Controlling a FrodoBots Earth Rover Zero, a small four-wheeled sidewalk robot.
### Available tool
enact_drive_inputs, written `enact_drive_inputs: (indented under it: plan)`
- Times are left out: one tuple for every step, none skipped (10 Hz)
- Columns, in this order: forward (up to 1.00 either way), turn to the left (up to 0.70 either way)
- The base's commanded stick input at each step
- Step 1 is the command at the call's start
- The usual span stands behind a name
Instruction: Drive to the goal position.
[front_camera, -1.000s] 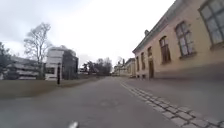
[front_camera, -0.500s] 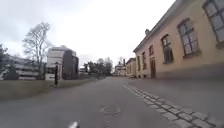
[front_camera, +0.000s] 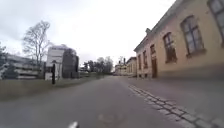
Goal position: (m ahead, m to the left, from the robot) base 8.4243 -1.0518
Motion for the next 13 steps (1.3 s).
enact_drive_inputs:
  plan:
    - [0.70, 0.00]
    - [0.70, 0.00]
    - [0.70, 0.00]
    - [0.70, 0.00]
    - [0.70, 0.00]
    - [0.70, 0.00]
    - [0.70, 0.00]
    - [0.70, 0.00]
    - [0.70, 0.00]
    - [0.70, 0.00]
    - [0.70, 0.00]
    - [0.70, 0.00]
    - [0.70, 0.00]
